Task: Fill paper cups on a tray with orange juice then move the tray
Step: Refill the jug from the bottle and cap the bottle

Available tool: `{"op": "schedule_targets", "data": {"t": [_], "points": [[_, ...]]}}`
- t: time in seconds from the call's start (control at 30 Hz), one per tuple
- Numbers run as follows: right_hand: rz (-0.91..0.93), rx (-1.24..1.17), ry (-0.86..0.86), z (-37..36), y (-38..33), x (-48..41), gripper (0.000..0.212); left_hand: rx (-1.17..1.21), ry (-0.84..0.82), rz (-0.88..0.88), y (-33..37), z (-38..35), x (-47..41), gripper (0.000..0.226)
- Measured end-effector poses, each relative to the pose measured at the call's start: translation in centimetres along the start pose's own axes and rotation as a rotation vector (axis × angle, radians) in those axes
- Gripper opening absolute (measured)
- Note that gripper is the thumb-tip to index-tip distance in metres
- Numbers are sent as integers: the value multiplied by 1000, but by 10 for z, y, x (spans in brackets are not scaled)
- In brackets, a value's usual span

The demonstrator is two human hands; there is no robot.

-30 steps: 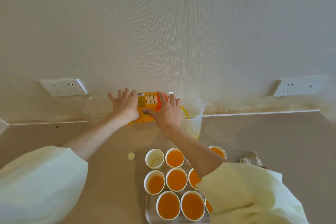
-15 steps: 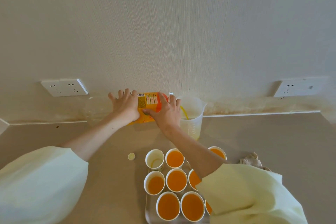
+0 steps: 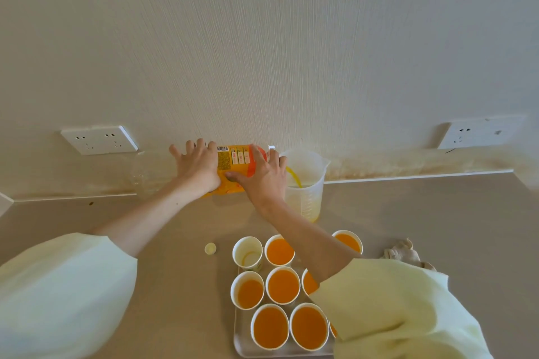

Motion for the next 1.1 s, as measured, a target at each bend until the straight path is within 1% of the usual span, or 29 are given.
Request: {"op": "schedule_targets", "data": {"t": [0.43, 1.1], "points": [[-1, -5, -3, -2, 1, -1, 86, -1, -1, 8, 0, -1, -2, 70], [-6, -5, 1, -2, 2, -1, 85, -7, -7, 7, 0, 0, -1, 74]]}}
Point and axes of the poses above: each hand's wrist, its own x-axis away from the middle knuckle, its own z-axis out of the back of the hand, y = z × x, the point moved 10 cm from there along -x, towards the middle knuckle, and after that the axes turned 7 degrees about -y, right-handed, at the moved point
